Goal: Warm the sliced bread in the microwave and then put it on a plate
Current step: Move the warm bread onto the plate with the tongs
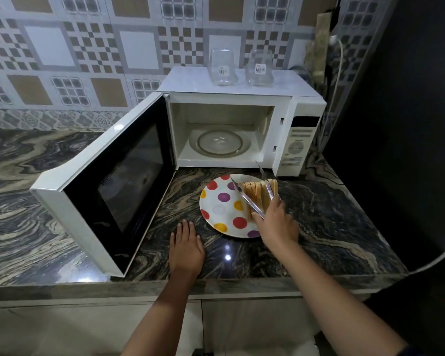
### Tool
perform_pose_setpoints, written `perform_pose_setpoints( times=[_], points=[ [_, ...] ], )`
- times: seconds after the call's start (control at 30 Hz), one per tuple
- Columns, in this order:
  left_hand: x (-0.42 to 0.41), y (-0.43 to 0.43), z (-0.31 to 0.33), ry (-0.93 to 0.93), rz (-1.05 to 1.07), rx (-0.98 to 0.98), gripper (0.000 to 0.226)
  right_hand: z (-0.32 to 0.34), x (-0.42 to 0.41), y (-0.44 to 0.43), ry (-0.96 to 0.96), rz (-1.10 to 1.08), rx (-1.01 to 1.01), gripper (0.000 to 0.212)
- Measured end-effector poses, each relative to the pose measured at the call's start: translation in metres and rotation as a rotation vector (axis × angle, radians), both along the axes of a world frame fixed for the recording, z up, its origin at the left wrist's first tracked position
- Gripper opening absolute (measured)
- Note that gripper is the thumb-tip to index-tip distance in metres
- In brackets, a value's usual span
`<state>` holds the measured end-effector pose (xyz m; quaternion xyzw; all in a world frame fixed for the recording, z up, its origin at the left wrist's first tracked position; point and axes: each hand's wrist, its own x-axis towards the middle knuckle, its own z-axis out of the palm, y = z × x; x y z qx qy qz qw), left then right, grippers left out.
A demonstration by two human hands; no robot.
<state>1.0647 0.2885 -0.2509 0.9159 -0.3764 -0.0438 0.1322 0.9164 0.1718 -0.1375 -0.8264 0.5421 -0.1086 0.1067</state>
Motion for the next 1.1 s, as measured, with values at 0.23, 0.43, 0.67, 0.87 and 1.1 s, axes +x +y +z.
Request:
perform_pose_setpoints(
  times=[0.23,0.43,0.67,0.87,1.1],
  points=[
    [-0.001,0.0,0.0,-0.001,0.005,-0.02,0.062,-0.025,-0.005,0.009,-0.002,0.162,0.124,0.035],
    [0.0,0.0,-0.002,0.0,0.0,-0.035,0.053,-0.038,0.0,0.002,0.012,0.078,0.236,0.03],
    [0.004,-0.001,-0.004,-0.006,-0.017,-0.055,0.052,-0.038,0.009,-0.003,-0.076,0.047,0.311,0.03],
    [0.017,-0.03,0.043,0.925,0.234,-0.719,0.028,-0.024,0.015,-0.009,-0.455,0.341,0.543,0.009],
    [0.012,-0.043,0.096,1.555,0.003,-1.136,0.013,0.006,0.01,-0.01,-0.45,0.507,0.74,0.016]
  ],
)
